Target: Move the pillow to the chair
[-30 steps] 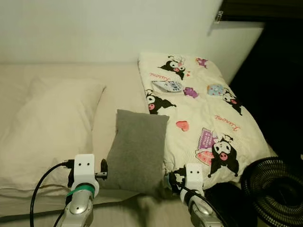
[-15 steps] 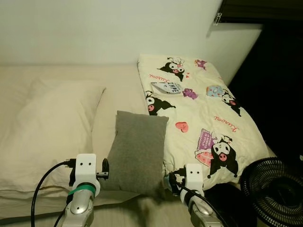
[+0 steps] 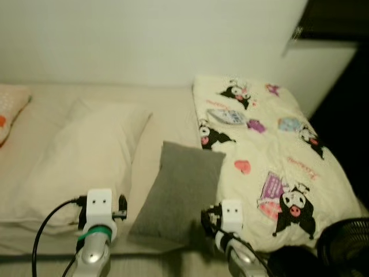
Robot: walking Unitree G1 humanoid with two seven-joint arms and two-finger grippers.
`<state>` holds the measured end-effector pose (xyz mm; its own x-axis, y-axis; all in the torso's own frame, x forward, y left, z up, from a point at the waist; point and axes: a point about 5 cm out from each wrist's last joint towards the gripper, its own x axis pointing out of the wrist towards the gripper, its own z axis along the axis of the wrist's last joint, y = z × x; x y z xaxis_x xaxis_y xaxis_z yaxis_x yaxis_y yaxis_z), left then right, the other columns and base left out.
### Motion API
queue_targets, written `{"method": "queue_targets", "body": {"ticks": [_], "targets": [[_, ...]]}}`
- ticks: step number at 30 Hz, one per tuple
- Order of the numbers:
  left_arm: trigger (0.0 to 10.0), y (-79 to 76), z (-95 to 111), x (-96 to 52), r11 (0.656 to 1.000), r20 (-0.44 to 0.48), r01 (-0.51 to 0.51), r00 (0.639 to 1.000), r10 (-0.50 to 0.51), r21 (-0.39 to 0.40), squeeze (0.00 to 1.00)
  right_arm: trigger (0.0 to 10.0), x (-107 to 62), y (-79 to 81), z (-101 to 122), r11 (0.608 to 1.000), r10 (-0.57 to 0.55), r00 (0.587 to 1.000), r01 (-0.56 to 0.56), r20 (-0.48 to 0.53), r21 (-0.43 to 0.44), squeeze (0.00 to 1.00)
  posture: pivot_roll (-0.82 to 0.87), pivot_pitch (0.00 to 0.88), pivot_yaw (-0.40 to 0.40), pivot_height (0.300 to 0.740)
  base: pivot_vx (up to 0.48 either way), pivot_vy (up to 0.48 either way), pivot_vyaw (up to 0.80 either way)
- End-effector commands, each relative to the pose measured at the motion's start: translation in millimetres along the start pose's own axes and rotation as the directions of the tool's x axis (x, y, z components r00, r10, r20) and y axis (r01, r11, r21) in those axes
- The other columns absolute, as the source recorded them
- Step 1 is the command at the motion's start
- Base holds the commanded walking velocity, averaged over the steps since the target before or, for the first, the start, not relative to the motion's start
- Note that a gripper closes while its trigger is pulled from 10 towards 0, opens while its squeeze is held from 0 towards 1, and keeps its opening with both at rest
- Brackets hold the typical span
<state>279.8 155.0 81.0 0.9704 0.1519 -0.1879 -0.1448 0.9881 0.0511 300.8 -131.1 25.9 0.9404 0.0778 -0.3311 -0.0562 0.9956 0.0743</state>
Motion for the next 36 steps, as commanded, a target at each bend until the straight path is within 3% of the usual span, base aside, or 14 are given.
{"method": "queue_targets", "body": {"ticks": [1,15,21,32,36], "targets": [[10.0,6.6,-3.3,-0.4,1.000,-0.012,-0.020,1.000,0.020,0.008,0.00,10.0,-2.3,2.6,-8.5,1.000,0.002,1.000,-0.002,-0.031,0.015,0.00,0.07,0.089,-0.017,0.740,0.277,0.000,0.00],[10.0,5.6,-2.9,0.6,1.000,-0.017,0.002,1.000,-0.002,0.013,0.00,10.0,-3.4,3.4,-10.6,0.999,0.002,0.999,0.000,-0.035,0.039,0.00,0.07,0.093,-0.007,0.740,0.273,0.000,-0.31],[10.0,-7.2,-4.6,-0.5,0.995,-0.024,0.091,0.996,-0.090,0.038,0.00,10.0,-4.0,3.3,-12.8,0.999,-0.008,0.999,0.011,-0.044,0.048,0.00,0.06,0.088,0.004,0.740,0.000,0.000,0.00],[10.0,-7.2,-5.2,0.7,0.997,-0.012,0.068,0.998,-0.067,0.043,0.00,10.0,-3.2,-0.7,-11.4,0.998,-0.023,0.999,0.025,-0.045,0.052,0.00,0.06,0.082,0.007,0.740,0.000,0.000,0.00],[10.0,-5.4,0.0,0.1,0.996,0.025,0.073,0.997,-0.074,0.047,0.00,10.0,-2.4,-1.5,-10.0,0.998,-0.025,0.999,0.028,-0.043,0.049,0.00,0.06,0.082,0.002,0.740,0.000,-0.480,0.00]]}}
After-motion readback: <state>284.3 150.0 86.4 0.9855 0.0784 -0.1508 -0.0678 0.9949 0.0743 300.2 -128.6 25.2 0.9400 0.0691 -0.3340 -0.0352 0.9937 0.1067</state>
